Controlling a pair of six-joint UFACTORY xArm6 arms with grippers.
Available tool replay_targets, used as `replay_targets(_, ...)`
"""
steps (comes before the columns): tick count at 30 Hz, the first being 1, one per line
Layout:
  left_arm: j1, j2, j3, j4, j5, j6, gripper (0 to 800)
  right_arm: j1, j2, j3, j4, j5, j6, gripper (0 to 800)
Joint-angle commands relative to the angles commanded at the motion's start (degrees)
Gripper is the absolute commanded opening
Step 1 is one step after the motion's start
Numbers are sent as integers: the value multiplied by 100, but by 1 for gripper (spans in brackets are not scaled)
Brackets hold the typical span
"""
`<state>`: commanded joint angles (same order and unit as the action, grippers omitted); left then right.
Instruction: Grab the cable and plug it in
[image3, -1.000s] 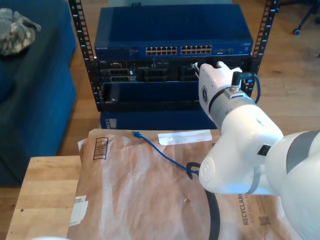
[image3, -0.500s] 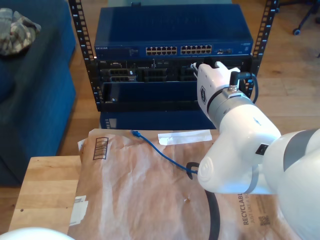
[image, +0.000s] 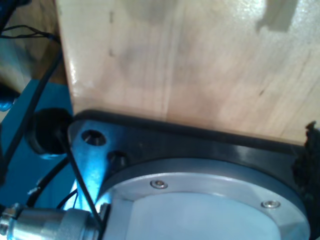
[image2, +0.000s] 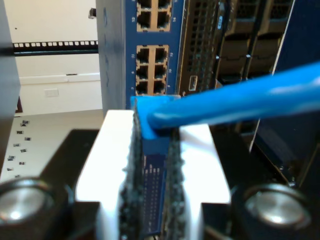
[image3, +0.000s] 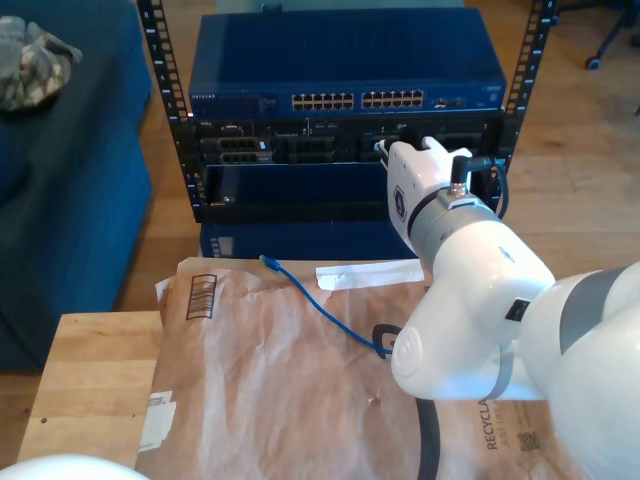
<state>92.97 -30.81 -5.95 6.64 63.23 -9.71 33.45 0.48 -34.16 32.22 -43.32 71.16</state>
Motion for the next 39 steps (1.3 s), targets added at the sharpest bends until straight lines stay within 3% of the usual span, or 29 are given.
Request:
replay_targets(17, 0, 0, 0, 0, 0, 0, 800, 290, 44, 607, -62, 9, 18, 0)
replay_targets(23, 0, 0, 0, 0, 0, 0, 800, 290, 527, 88, -62, 193, 18, 0)
replay_targets(39, 0, 0, 0, 0, 0, 0, 800, 281, 1152, -624, -26, 193, 35, 0)
